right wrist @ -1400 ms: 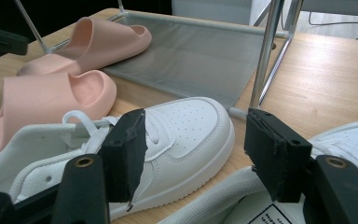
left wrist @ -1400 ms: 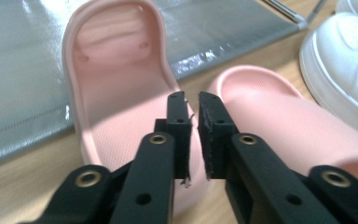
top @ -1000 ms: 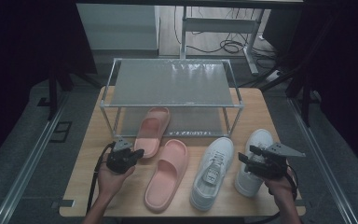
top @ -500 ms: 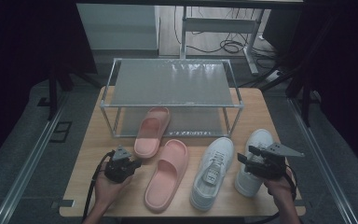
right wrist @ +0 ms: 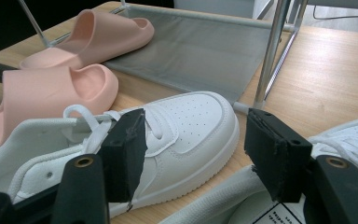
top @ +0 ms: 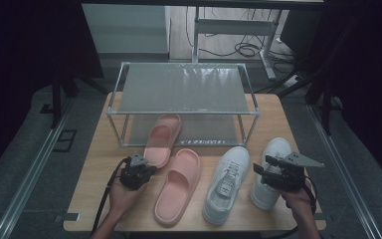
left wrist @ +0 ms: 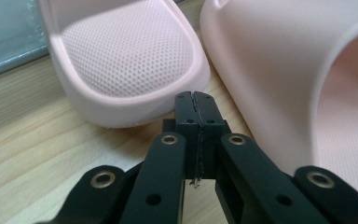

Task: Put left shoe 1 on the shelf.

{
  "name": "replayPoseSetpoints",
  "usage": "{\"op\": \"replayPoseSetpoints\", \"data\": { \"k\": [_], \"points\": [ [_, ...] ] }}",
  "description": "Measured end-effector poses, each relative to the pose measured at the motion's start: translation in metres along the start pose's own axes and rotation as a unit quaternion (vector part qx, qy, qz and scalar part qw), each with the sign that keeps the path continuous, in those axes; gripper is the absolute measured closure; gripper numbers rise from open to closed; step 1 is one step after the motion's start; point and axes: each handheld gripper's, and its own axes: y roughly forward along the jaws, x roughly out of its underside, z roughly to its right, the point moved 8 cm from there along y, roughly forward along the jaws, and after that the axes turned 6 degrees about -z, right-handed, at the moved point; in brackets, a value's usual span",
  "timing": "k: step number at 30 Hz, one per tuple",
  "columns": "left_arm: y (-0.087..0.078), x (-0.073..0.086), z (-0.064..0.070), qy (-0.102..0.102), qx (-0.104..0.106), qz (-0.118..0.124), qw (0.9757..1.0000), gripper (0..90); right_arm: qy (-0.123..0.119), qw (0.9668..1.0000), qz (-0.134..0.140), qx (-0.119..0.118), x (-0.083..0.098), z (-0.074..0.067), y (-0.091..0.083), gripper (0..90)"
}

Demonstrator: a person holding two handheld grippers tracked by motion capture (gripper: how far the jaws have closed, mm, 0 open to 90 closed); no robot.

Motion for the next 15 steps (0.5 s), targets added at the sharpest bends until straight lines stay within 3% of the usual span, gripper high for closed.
{"op": "replayPoseSetpoints", "data": {
  "k": [9, 15],
  "points": [
    [0.015, -0.015, -0.004, 0.004, -0.002, -0.007, 1.0, 90.0, 0.0, 1.0, -0.003, -0.001, 0.001, -0.001, 0.002, 39.1],
    [0.023, -0.024, -0.003, 0.02, -0.013, -0.009, 0.9997, 90.0, 0.001, 1.0, -0.003, -0.001, 0.001, -0.001, 0.001, 39.1]
  ]
}}
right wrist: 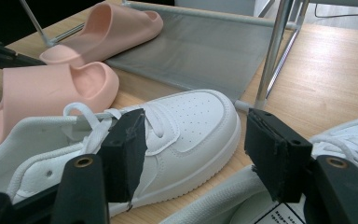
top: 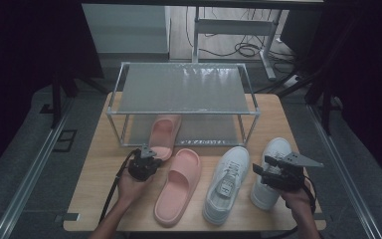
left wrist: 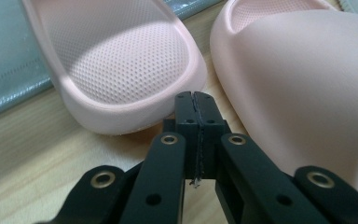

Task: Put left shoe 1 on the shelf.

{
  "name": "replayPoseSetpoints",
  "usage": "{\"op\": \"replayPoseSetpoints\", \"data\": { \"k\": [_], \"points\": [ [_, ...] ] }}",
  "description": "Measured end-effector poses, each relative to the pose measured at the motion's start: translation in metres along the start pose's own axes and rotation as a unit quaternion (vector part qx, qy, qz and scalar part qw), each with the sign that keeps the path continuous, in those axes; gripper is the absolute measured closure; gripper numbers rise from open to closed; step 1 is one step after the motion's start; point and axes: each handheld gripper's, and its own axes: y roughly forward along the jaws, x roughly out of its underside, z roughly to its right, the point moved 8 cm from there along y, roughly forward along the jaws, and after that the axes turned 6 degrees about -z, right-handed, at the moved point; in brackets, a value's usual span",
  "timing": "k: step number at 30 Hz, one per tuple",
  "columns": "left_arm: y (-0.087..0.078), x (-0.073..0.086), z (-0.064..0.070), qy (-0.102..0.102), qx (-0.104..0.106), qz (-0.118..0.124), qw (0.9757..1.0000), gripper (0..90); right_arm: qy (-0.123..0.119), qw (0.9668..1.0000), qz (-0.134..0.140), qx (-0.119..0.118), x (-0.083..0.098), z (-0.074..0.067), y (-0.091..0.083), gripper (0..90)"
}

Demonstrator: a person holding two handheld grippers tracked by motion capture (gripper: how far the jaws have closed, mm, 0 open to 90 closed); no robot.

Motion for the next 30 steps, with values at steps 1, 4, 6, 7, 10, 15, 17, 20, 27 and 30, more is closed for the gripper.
{"op": "replayPoseSetpoints", "data": {
  "k": [1, 4, 6, 7, 10, 15, 17, 20, 27, 30],
  "points": [
    [0.001, -0.001, 0.0, 0.0, -0.001, 0.0, 1.0, 90.0, 0.0, 1.0, 0.0, 0.0, 0.0, 0.0, 0.0, 39.1],
    [0.005, -0.005, -0.001, -0.003, 0.0, -0.001, 1.0, 90.0, 0.0, 1.0, 0.0, 0.0, 0.0, 0.0, 0.0, 39.1],
    [0.008, -0.008, -0.003, -0.002, -0.001, -0.001, 1.0, 90.0, 0.0, 1.0, 0.0, 0.0, 0.0, 0.0, 0.0, 39.1],
    [0.009, -0.01, -0.004, -0.001, -0.003, -0.001, 1.0, 90.0, 0.0, 1.0, 0.0, 0.0, 0.0, 0.0, 0.0, 39.1],
    [0.012, -0.013, -0.006, 0.001, -0.007, -0.002, 1.0, 90.0, -0.001, 1.0, 0.0, 0.0, 0.0, 0.0, 0.0, 39.1],
    [0.018, -0.021, -0.01, -0.001, -0.012, -0.004, 0.9999, 90.0, -0.001, 1.0, -0.001, -0.001, 0.0, 0.0, 0.001, 39.1],
    [0.02, -0.024, -0.012, -0.005, -0.012, -0.001, 0.9999, 90.0, -0.001, 1.0, -0.002, -0.001, 0.0, 0.0, 0.001, 39.1],
    [0.026, -0.031, -0.015, -0.008, -0.016, -0.001, 0.9998, 90.0, 0.0, 1.0, -0.001, 0.0, 0.001, 0.001, 0.001, 39.1],
    [0.035, -0.042, -0.021, -0.013, -0.028, 0.005, 0.9995, 90.0, 0.001, 1.0, 0.0, -0.001, 0.0, 0.001, 0.0, 39.1],
    [0.037, -0.044, -0.023, -0.015, -0.032, 0.004, 0.9994, 90.0, 0.001, 1.0, 0.0, 0.0, 0.0, 0.002, 0.0, 39.1]
  ]
}}
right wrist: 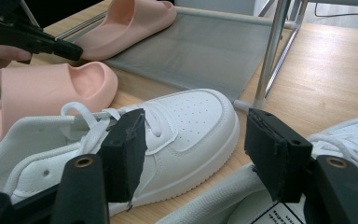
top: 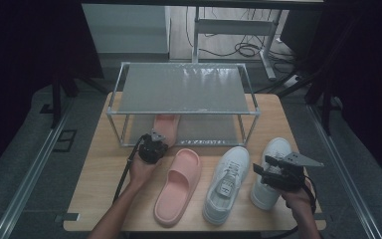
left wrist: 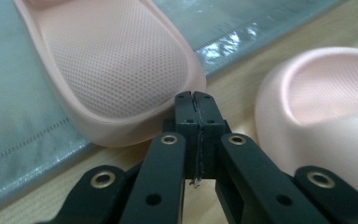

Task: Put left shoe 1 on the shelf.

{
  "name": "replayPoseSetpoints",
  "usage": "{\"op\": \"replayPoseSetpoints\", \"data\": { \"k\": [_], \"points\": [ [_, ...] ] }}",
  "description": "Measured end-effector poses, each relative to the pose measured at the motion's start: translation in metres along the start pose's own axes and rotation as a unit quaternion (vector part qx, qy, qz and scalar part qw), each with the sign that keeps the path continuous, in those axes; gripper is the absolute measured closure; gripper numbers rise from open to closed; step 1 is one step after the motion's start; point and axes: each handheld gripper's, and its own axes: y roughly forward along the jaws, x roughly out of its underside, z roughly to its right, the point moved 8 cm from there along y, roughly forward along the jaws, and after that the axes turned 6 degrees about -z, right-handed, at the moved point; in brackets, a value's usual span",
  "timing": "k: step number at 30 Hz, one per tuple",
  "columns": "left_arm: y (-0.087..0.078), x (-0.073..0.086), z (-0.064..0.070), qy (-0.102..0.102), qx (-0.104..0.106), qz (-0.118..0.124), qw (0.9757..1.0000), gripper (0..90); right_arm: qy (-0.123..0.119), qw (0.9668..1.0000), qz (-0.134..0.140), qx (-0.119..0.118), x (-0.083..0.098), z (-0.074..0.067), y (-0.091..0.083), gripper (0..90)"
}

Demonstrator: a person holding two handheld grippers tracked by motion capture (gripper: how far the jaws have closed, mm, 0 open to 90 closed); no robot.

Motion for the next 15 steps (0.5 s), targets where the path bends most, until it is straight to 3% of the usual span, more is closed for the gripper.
{"op": "replayPoseSetpoints", "data": {
  "k": [15],
  "points": [
    [0.016, -0.013, 0.001, -0.013, -0.005, 0.012, 0.9998, 88.7, 0.0, 1.0, 0.0, 0.001, 0.0, 0.001, -0.001, 39.1]
  ]
}}
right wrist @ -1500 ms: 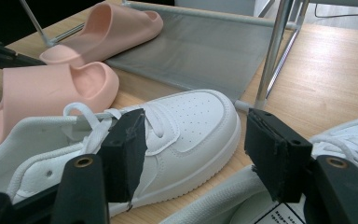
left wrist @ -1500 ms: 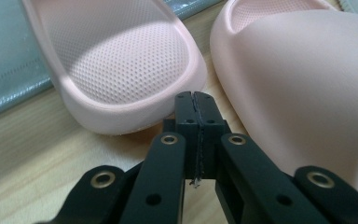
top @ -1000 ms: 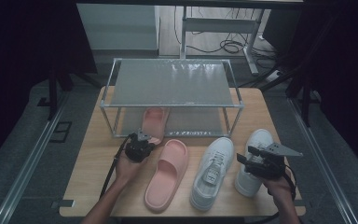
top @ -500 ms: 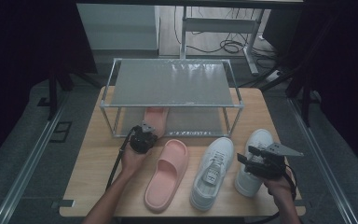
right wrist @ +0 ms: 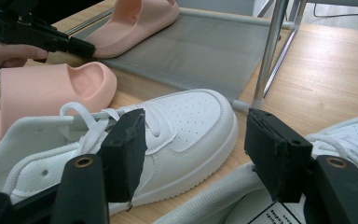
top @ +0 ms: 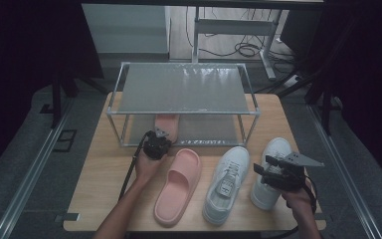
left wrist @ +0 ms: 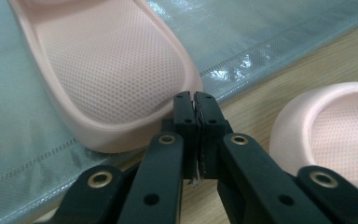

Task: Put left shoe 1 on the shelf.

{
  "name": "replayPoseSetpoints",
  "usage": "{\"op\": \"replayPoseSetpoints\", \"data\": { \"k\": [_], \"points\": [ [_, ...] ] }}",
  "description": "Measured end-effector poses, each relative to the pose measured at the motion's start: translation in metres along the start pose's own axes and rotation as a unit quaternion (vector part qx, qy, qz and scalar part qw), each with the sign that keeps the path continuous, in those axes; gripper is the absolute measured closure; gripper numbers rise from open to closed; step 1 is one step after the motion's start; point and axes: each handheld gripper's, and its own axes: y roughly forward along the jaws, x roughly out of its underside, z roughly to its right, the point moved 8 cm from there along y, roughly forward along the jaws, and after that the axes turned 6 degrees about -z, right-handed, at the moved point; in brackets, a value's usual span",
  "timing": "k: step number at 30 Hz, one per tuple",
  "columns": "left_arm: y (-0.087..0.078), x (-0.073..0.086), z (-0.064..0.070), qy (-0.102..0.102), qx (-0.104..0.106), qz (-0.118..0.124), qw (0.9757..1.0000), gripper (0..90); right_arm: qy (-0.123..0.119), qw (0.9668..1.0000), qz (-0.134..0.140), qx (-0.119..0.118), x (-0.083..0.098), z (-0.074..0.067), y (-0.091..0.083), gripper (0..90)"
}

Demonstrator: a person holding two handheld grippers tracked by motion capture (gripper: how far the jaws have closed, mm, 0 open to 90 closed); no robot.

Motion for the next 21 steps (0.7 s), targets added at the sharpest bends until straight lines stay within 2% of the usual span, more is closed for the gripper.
{"op": "replayPoseSetpoints", "data": {
  "k": [4, 8, 9, 15, 18, 21],
  "points": [
    [0.0, 0.002, 0.002, 0.002, 0.002, -0.006, 1.0, 87.8, -0.001, 1.0, 0.001, 0.001, 0.0, 0.0, 0.0, 39.1],
    [-0.009, 0.004, 0.005, 0.001, 0.004, 0.005, 1.0, 87.9, 0.0, 1.0, 0.002, 0.002, 0.0, 0.001, -0.001, 39.1],
    [-0.017, 0.007, 0.006, 0.001, 0.005, 0.01, 0.9999, 87.8, 0.0, 1.0, 0.002, 0.002, 0.0, 0.001, -0.001, 39.1],
    [-0.033, 0.018, 0.007, -0.003, 0.017, 0.02, 0.9997, 87.9, 0.0, 1.0, 0.002, 0.001, 0.0, 0.0, -0.001, 39.1],
    [-0.048, 0.032, 0.009, -0.008, 0.022, 0.027, 0.9994, 87.9, -0.001, 1.0, 0.001, 0.001, 0.0, 0.0, -0.001, 39.1],
    [-0.056, 0.038, 0.01, -0.012, 0.026, 0.033, 0.999, 87.9, -0.002, 1.0, 0.001, 0.001, 0.0, -0.001, -0.001, 39.1]
  ]
}}
